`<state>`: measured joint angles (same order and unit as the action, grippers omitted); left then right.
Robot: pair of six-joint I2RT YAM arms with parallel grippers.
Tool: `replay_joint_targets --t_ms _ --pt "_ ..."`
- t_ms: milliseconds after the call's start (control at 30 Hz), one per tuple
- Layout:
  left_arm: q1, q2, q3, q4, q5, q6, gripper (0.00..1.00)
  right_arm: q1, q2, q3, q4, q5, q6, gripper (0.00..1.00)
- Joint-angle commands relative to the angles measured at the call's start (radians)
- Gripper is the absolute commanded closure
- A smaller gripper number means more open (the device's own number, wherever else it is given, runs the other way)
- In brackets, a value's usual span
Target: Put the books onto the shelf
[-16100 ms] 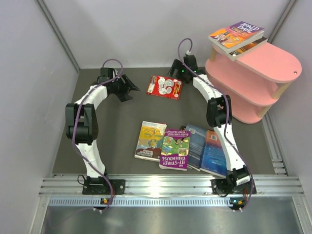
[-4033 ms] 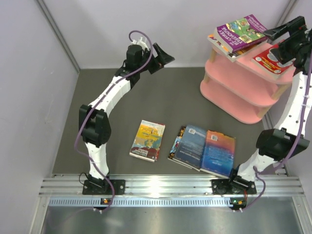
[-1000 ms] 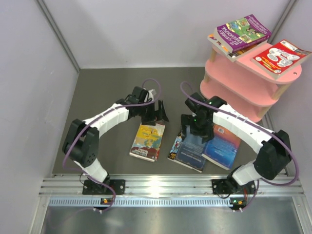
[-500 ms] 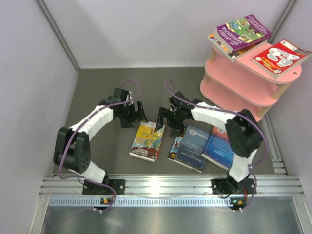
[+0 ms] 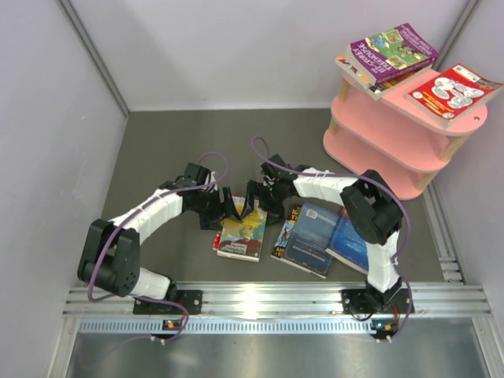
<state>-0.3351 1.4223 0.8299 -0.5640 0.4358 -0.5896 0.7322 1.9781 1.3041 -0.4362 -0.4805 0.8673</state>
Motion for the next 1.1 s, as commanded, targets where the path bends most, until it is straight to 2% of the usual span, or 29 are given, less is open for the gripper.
replay_joint_targets --t_ms 0,133,200,233,333,367,433,500,533,667,867,967,1067 --pt "-0.031 0.001 0.006 0.117 0.101 -0.022 0.2 0.007 -0.03 0.027 0.065 0.0 0.01 0.13" --pt "-0.041 0.017 0.012 0.153 0.13 -0.03 0.2 0.007 -0.062 0.026 0.065 0.002 0.015 0.15" --pt "-0.042 0.03 0.014 0.168 0.136 -0.032 0.21 0.004 -0.074 0.021 0.065 0.003 0.018 0.22" --pt "-0.041 0.035 0.015 0.171 0.139 -0.033 0.21 0.006 -0.087 0.012 0.065 0.008 0.018 0.31" --pt "-0.042 0.053 0.024 0.179 0.147 -0.032 0.21 0.006 -0.113 -0.011 0.076 0.014 0.019 0.49" --pt "-0.041 0.058 0.031 0.179 0.149 -0.032 0.21 0.006 -0.119 -0.015 0.077 0.014 0.021 0.63" --pt "-0.041 0.075 0.038 0.181 0.15 -0.029 0.21 0.006 -0.139 -0.026 0.082 0.014 0.021 0.79" --pt "-0.041 0.087 0.051 0.179 0.153 -0.024 0.21 0.004 -0.154 -0.034 0.08 0.014 0.019 0.9" --pt "-0.041 0.089 0.055 0.17 0.15 -0.021 0.2 0.006 -0.169 -0.038 0.079 0.01 0.016 0.99" --pt "-0.038 0.089 0.106 0.116 0.11 0.017 0.15 0.004 -0.209 -0.003 -0.014 0.032 -0.04 1.0" --pt "0.016 0.032 0.155 0.049 0.043 0.042 0.08 -0.022 -0.315 0.266 -0.361 0.221 -0.172 1.0" --pt "0.045 0.018 0.17 0.027 0.038 0.062 0.07 -0.082 -0.369 0.441 -0.484 0.276 -0.206 1.0" --pt "0.057 0.026 0.181 0.01 0.035 0.077 0.08 -0.21 -0.4 0.618 -0.556 0.267 -0.243 1.0"
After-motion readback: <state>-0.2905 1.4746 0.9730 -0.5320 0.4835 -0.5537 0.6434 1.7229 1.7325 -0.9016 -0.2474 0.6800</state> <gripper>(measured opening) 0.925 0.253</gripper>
